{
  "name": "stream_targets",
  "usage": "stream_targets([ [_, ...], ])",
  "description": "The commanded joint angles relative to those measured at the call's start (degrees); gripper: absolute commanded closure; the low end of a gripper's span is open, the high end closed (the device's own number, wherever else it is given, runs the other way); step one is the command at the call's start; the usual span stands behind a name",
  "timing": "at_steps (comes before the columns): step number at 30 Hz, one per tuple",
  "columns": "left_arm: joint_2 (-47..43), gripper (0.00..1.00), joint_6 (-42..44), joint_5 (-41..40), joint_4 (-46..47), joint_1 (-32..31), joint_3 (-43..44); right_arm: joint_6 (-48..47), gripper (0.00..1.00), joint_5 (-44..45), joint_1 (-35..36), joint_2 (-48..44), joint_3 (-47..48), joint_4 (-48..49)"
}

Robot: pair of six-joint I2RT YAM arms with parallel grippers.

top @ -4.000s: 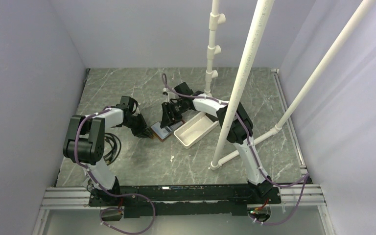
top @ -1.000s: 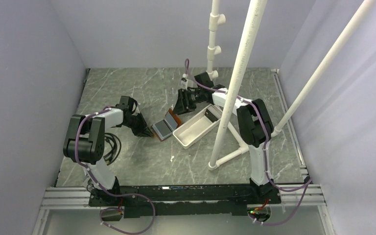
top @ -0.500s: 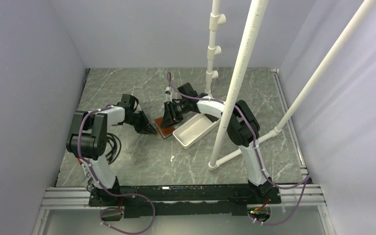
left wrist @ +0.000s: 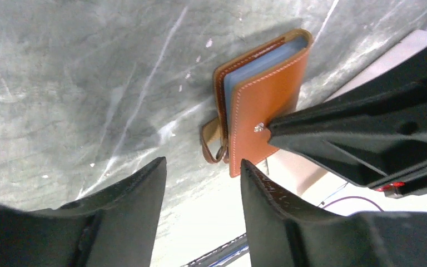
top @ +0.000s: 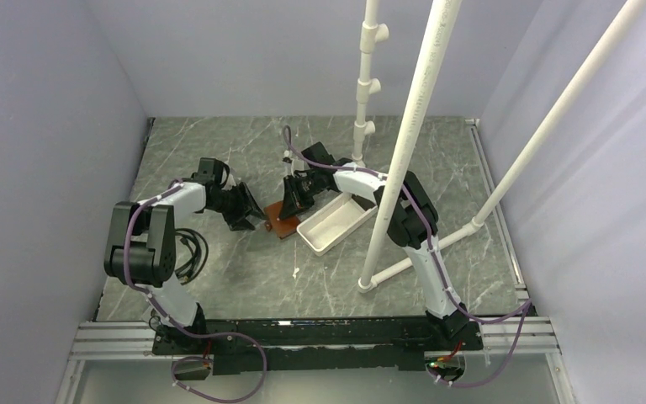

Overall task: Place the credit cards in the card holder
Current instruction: Close the card holder at the center of the board.

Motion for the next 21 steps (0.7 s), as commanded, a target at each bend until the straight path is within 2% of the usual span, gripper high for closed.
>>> stream_targets([
  [1, -2.33, 0.4, 2.55, 2.68, -1.39, -0.04, 0.13, -4.18, 0.87, 5.94, 0.17, 1.68, 2.41, -3.48],
  [7, 1.18, 0.36, 3.87, 3.99, -2.78, -0.5, 3.74, -4.26, 0.91, 6.35, 0.44, 1.86, 2.33, -3.43],
  [11, 2.45, 0.4, 2.03, 7.68, 1.27, -0.5, 4.72, -4.6, 0.92, 6.08, 0.49, 2.37, 2.74, -3.79],
  [14, 3.03, 0.4, 3.54, 6.85, 2.51, -0.64, 5.62, -4.81, 0.93, 5.92, 0.49, 2.59, 2.79, -4.07],
  [18, 3.96, 0.46, 4.72, 12.28, 4.97, -1.46, 6.29, -4.96, 0.95, 5.65, 0.57, 2.57, 2.68, -4.03],
  [21, 2.89, 0.45, 5.72, 13.68, 6.83, -2.81, 6.1, -5.13, 0.96, 5.54, 0.58, 2.75, 2.88, -4.28],
])
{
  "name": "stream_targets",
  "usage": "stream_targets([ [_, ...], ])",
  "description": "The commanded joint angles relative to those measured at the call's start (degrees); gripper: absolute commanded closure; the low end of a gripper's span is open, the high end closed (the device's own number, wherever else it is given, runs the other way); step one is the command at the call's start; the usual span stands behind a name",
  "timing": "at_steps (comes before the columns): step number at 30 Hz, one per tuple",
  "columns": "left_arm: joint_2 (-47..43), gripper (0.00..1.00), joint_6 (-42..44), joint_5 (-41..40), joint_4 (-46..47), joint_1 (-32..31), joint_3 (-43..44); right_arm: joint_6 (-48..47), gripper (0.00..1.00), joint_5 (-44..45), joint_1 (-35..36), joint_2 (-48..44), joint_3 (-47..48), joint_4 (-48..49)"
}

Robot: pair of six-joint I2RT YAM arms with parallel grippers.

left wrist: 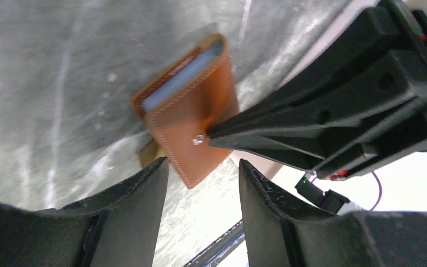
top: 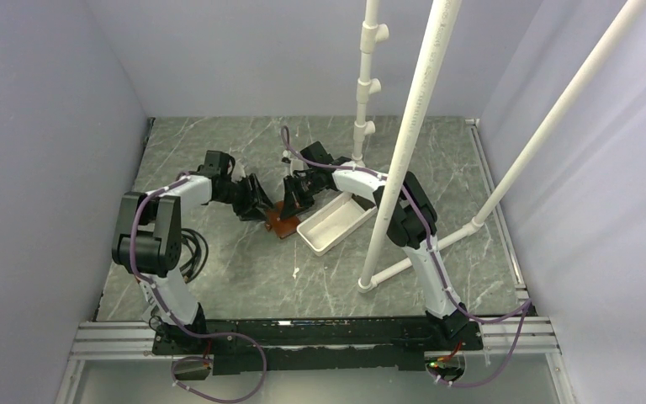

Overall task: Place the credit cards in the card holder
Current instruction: Close the card holder at the center of the board.

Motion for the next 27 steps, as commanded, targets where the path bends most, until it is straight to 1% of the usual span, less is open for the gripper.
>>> stream_targets([
  [1, -0.61, 0.45, 2.33, 6.67, 3.77, -2.07, 1.81, -2.53, 0.96, 3.56, 0.23, 2.09, 1.01, -1.25],
  [2, 0.28, 0.46, 2.34, 8.32, 2.94, -2.33, 2.68, -2.45, 0.96, 3.59, 0.2, 2.04, 0.96, -1.17],
  [5, 1.68, 0.49, 2.76, 9.56, 0.02, -3.17, 4.26, -2.28, 0.97, 3.44, 0.22, 2.19, 1.34, -1.18],
  [7, 0.17, 0.5, 2.92, 7.61, -1.66, -3.38, 4.03, -2.4, 0.97, 3.35, 0.22, 2.21, 1.66, -1.47],
  [9, -1.23, 0.49, 4.53, 6.01, -4.33, -3.39, 4.01, -2.51, 0.98, 3.51, 0.23, 2.04, 1.74, -1.64],
  [13, -3.84, 0.35, 6.67, -0.92, -6.73, -3.24, 4.31, -2.82, 0.99, 3.51, 0.23, 2.11, 1.69, -1.92],
  [17, -1.21, 0.3, 9.81, -5.04, -9.33, -3.13, 6.79, -2.78, 1.0, 3.32, 0.23, 2.13, 1.35, -1.8],
  [22, 3.26, 0.29, 10.28, -1.44, -7.71, -3.21, 7.47, -2.87, 1.0, 3.34, 0.23, 2.13, 1.24, -1.8],
  [24, 3.64, 0.29, 10.18, -0.65, -6.73, -3.21, 7.15, -2.89, 1.0, 3.33, 0.29, 2.07, 1.11, -1.77],
  [27, 3.22, 0.32, 9.83, 3.05, -5.29, -3.3, 6.38, -2.87, 1.0, 3.25, 0.29, 2.2, 1.16, -1.82],
])
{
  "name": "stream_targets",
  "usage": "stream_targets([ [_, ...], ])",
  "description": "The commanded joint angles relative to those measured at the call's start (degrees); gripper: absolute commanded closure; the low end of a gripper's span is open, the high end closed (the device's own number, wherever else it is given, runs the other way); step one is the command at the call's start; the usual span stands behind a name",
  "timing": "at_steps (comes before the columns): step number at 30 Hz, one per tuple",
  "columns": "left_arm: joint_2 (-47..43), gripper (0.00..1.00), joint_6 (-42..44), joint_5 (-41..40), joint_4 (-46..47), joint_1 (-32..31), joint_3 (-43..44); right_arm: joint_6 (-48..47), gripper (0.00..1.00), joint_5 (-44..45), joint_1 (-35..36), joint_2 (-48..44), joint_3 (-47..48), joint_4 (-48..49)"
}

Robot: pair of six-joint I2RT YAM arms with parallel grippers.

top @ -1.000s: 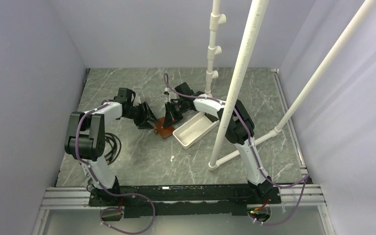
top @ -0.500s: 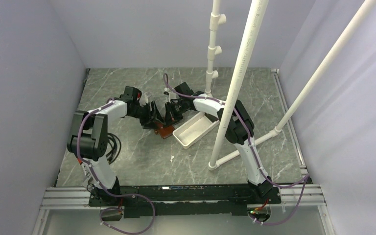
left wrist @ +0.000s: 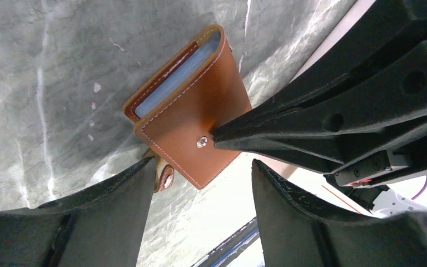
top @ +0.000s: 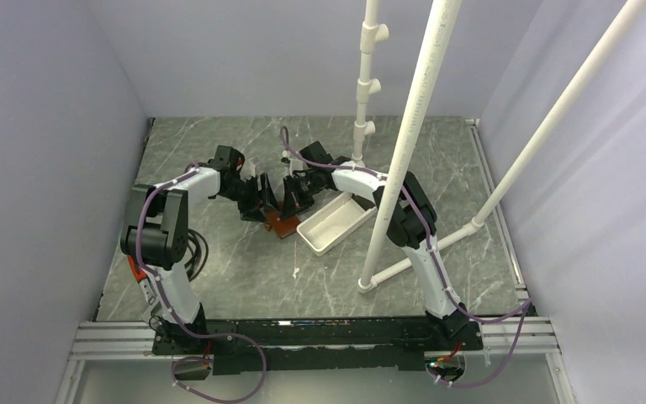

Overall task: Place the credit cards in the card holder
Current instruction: Close the card holder at the center of the board.

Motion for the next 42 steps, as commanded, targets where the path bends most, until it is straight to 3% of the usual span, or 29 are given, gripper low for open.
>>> stream_targets([
  [1, -0.79, 0.33, 1.26, 5.04, 2.06, -0.02, -0.37, -2.21, 1.0, 3.05, 0.2, 2.18, 0.77, -1.12],
  [11, -2.99, 0.63, -3.49, 16.04, 5.77, 0.07, -3.13, -2.63, 1.0, 3.32, 0.25, 2.02, 1.45, -2.0],
  [16, -2.23, 0.66, -2.29, 16.52, 3.47, 0.07, -1.23, -2.76, 1.0, 3.24, 0.25, 2.1, 1.51, -2.31],
  [23, 1.21, 0.7, -6.09, 13.1, 3.55, 3.21, 3.69, -3.38, 0.99, 2.94, 0.25, 1.65, 1.76, -2.2],
  [30, 10.98, 0.98, -2.25, 6.86, -4.34, 3.54, 11.07, 1.16, 0.86, -1.38, 0.25, -0.02, -0.85, 6.15],
  [42, 12.47, 1.0, -1.04, 0.36, -6.82, 3.75, 8.47, 0.72, 0.74, -6.4, 1.16, -0.08, 0.51, 7.12],
])
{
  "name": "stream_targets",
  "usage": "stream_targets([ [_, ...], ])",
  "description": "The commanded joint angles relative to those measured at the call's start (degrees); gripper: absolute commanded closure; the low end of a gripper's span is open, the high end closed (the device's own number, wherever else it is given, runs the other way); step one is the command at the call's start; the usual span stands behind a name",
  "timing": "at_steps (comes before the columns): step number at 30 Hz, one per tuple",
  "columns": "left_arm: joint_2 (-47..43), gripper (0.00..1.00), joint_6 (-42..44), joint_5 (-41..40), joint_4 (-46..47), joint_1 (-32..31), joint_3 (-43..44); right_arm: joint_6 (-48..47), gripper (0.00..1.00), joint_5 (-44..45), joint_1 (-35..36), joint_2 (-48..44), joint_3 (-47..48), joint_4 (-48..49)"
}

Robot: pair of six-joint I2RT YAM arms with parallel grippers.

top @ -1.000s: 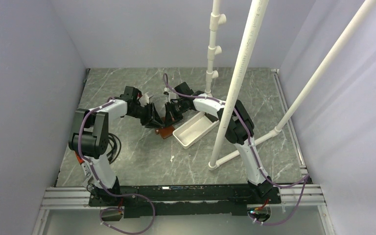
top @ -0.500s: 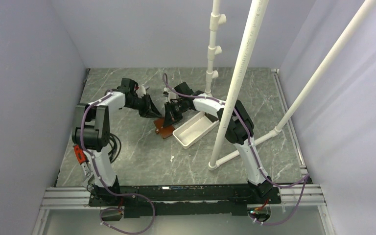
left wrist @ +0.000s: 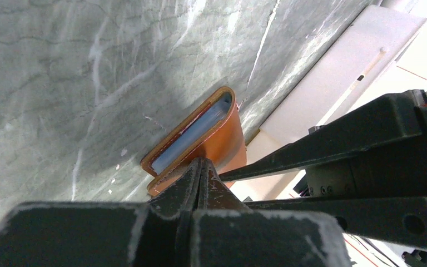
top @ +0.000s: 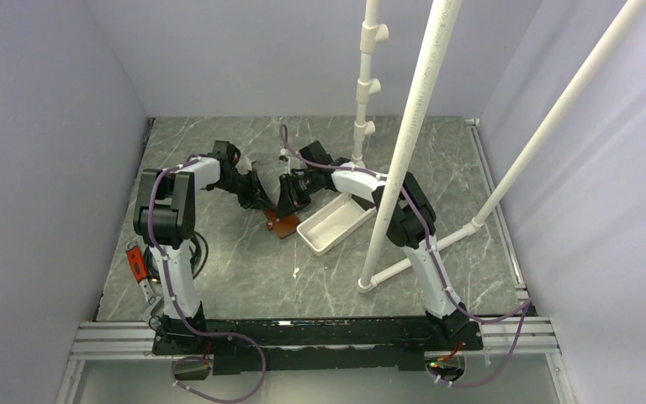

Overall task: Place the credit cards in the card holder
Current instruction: Close the card holder at the center of the board.

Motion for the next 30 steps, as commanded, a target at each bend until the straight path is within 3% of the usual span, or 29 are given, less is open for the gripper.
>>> stream_targets([
  [1, 0.02, 1.0, 1.79, -6.99, -3.01, -0.05, -2.11, -0.87, 0.74, -2.94, 0.88, -0.11, 1.18, 2.14],
  [19, 0.57, 1.0, 1.09, -6.84, -1.44, -0.09, -3.33, -3.43, 0.69, -3.02, 2.33, 3.54, 5.55, -1.22],
  [27, 0.47, 1.0, 1.18, -6.82, -1.42, -0.04, -3.32, -1.99, 0.84, -4.21, 2.44, 1.82, 2.89, 1.1],
  [30, 0.53, 1.0, 1.36, -6.79, -1.62, -0.02, -3.34, -2.0, 0.8, -4.12, 2.43, 1.48, 3.11, 1.0],
])
